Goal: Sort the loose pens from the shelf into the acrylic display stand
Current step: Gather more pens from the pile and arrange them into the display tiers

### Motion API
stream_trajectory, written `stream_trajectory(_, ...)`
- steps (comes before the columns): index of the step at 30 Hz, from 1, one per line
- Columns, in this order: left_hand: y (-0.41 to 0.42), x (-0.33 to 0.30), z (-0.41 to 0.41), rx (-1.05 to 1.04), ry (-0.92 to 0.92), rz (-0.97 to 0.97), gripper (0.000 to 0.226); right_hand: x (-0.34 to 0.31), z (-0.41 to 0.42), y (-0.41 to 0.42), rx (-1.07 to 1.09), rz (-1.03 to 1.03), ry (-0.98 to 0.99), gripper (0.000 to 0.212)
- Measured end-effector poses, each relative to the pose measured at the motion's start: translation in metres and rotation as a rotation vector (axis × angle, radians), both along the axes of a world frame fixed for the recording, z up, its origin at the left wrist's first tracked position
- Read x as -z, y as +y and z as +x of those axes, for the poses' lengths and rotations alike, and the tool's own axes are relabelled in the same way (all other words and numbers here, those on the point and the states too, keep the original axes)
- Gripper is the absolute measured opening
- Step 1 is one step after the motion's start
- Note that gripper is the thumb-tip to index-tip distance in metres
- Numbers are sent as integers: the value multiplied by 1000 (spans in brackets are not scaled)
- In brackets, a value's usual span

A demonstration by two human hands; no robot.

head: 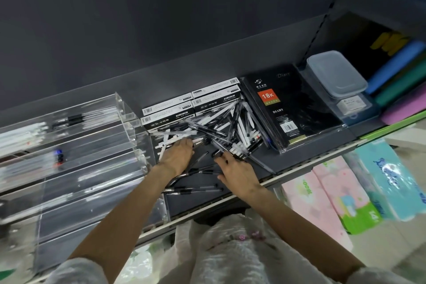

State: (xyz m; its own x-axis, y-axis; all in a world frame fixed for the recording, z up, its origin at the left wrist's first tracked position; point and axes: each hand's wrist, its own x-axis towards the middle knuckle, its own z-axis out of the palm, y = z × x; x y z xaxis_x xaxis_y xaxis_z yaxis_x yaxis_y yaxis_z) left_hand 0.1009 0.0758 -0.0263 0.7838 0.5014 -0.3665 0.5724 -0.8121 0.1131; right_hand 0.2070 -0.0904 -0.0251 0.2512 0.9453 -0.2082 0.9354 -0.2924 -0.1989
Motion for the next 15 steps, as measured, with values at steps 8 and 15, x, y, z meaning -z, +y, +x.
stream_trajectory(8,14,-67,2,-599,-715,-790,11,2,5,-3,19,-10,22,50)
stream_trajectory(15,-12,-78,16,-829,-930,-1388,19,-4,25,1,219,211,327,41)
